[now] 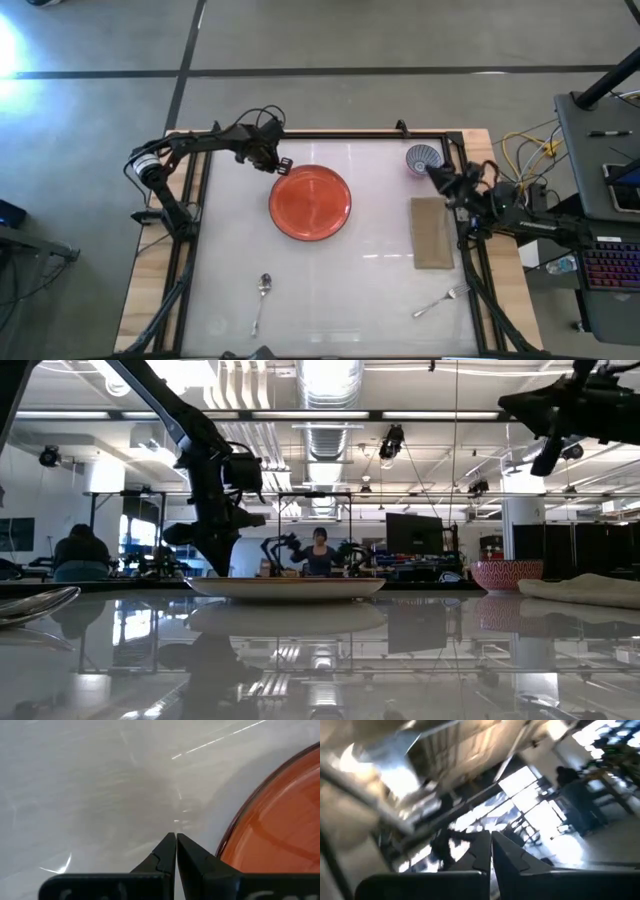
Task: Set table place
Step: Move the orange plate to the center of the table
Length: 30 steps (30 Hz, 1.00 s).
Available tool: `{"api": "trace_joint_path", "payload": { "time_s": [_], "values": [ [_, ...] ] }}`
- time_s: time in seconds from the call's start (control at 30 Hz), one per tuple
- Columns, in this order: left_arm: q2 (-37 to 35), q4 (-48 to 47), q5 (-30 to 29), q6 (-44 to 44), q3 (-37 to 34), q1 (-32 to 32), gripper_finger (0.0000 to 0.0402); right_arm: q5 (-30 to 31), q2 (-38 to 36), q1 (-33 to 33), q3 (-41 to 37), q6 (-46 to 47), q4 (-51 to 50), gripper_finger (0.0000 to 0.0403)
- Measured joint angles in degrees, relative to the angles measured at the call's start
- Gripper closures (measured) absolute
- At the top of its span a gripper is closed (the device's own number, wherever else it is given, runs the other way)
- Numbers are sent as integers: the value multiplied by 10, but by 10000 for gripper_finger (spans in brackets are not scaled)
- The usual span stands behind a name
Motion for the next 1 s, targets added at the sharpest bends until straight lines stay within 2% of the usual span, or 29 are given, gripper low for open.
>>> {"api": "trace_joint_path", "payload": {
  "time_s": [0.1,0.23,0.37,0.53,0.67,0.83,1.0],
  "values": [
    [-1,1,0,2,0,0,401,73,0,0,0,83,11,394],
    [-1,10,0,3,0,0,401,175,0,0,0,127,12,394],
    [-1,19,5,4,0,0,401,217,0,0,0,141,13,394],
    [-1,20,12,10,0,0,402,212,0,0,0,155,14,394],
    [-1,20,13,15,0,0,402,128,0,-1,0,203,13,394],
    [-2,20,13,16,0,0,402,118,1,-1,0,255,13,394],
    [-2,20,13,21,0,0,402,26,7,-1,0,276,17,394]
  ]
}}
